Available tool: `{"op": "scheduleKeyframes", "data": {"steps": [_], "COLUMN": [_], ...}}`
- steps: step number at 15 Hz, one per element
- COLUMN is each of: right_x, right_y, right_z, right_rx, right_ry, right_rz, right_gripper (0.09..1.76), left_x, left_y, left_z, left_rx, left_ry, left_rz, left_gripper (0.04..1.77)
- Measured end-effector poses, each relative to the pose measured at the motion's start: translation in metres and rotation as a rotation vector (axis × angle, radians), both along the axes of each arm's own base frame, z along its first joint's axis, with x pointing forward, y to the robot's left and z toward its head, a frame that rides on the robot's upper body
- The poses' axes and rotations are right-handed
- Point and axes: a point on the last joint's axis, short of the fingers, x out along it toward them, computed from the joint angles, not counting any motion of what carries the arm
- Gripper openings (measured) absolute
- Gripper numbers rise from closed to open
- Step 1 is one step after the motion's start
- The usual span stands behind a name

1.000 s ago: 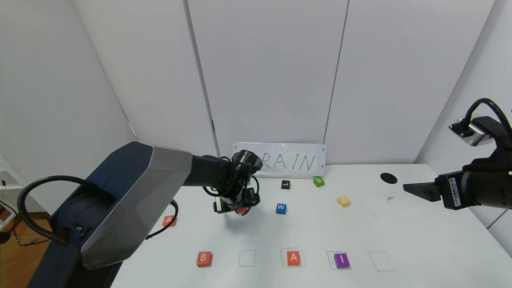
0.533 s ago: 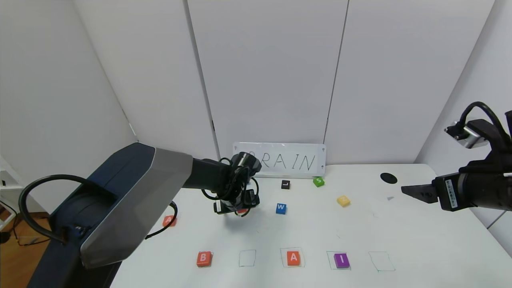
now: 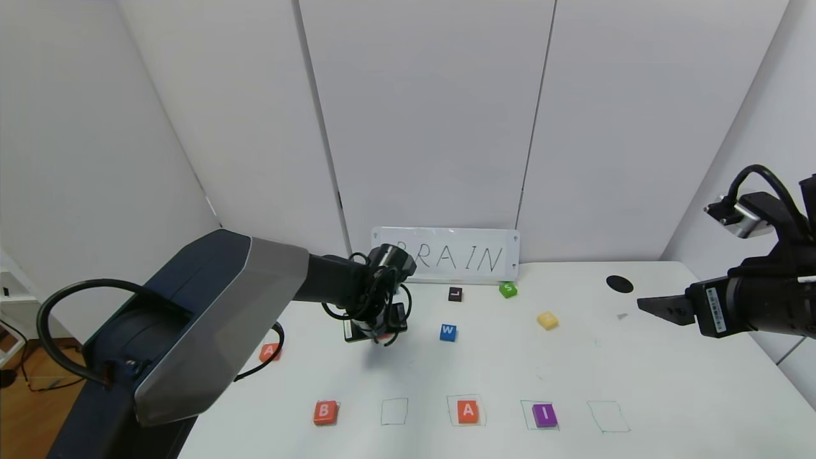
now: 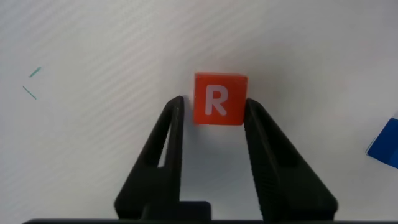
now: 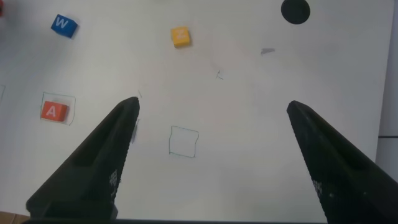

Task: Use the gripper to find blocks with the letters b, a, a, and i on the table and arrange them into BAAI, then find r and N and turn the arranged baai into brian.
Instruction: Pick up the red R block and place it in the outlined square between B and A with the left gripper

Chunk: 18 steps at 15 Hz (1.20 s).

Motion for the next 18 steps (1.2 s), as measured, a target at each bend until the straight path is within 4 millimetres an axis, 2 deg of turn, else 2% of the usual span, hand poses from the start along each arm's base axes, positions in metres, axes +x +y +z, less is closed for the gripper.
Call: {"op": "scheduleKeyframes", "data": {"steps": [1, 18], "right_x": [-0.0001, -0.0004], "right_y": [0.0, -0.0001], "right_z": [0.0001, 0.0004], "right_rx": [0.0, 0.0], "right_ry": [0.0, -0.001], "right_rz": [0.001, 0.001], "right_gripper": [1.71, 1.71], "left_x": [0.0004, 0.0005], "left_y": [-0.0002, -0.0002], "left_z": [-0.0002, -0.0009], "left_rx": [0.0, 0.001], "left_ry": [-0.003, -0.003], "left_rz": [0.0, 0.0], "left_gripper": [0.49, 0.5]}}
